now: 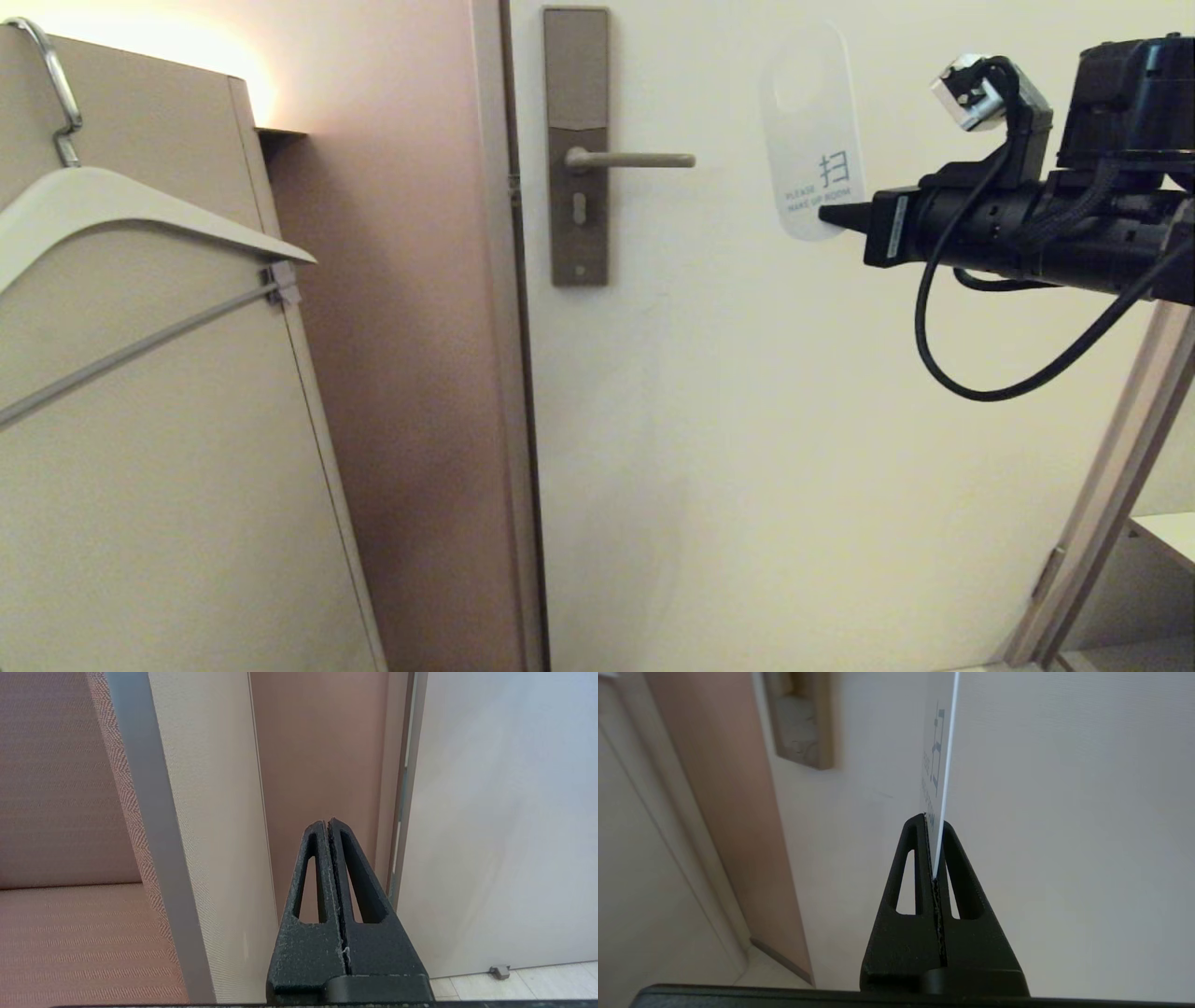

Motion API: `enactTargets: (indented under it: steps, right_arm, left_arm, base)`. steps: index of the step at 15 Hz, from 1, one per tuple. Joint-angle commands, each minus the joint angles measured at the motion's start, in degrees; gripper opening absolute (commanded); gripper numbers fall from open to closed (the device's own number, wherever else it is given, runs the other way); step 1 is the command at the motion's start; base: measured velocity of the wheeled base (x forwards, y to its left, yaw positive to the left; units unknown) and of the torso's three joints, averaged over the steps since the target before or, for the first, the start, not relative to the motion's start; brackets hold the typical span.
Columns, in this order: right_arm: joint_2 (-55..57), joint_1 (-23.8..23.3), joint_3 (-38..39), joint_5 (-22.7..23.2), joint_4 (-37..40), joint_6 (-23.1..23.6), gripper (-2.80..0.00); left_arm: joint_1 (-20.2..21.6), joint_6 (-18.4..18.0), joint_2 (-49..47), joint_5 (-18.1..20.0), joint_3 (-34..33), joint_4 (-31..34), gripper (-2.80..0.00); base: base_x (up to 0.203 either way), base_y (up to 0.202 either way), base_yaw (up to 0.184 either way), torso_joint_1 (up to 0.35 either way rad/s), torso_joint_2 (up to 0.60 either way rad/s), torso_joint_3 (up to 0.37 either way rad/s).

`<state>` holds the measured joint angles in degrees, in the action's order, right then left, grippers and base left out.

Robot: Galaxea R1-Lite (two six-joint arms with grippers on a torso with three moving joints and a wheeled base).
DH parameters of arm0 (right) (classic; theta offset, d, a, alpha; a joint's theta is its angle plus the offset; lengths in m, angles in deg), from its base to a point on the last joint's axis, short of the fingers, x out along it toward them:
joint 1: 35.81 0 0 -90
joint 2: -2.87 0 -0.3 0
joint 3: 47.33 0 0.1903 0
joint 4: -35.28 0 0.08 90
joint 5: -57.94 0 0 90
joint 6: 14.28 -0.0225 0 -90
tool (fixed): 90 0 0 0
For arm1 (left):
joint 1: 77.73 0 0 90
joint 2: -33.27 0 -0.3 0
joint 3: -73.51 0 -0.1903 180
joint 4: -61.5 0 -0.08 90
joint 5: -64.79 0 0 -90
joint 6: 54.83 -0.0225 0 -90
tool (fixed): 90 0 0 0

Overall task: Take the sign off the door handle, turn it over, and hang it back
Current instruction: Hang the sign back with the other side facing out

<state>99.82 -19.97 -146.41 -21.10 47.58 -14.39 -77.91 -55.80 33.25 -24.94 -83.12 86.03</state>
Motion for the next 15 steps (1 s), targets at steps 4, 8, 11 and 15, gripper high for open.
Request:
enactTargets:
  steps: [4,8,11,15]
  right_arm:
    - [5.96,1.20,-2.59,-3.05,-1.71,0.57,-2.80]
    - [8.88,1.29,-2.60,-4.89,-5.72,1.78,-2.80]
    - [10.20,1.73,-2.60,-4.98,-6.26,5.00,-2.80]
    - [12.37,2.79,-2.60,-7.44,-10.01,6.79,-2.80]
  left_arm:
    - [0.01,0.00,0.02,0.00,0.00,-0.02,-2.80]
    - [0.01,0.00,0.02,0.00,0.00,0.06,-2.80]
    - [0.01,0.00,0.02,0.00,0.00,-0.01,-2.80]
    - [0.01,0.00,0.02,0.00,0.00,-0.01,-2.80]
  base:
    - [0.000,0.000,0.000,0.000,0.00,0.000]
    - [0.000,0.000,0.000,0.000,0.00,0.000]
    - [0.000,0.000,0.000,0.000,0.00,0.000]
    - [0.000,0.000,0.000,0.000,0.00,0.000]
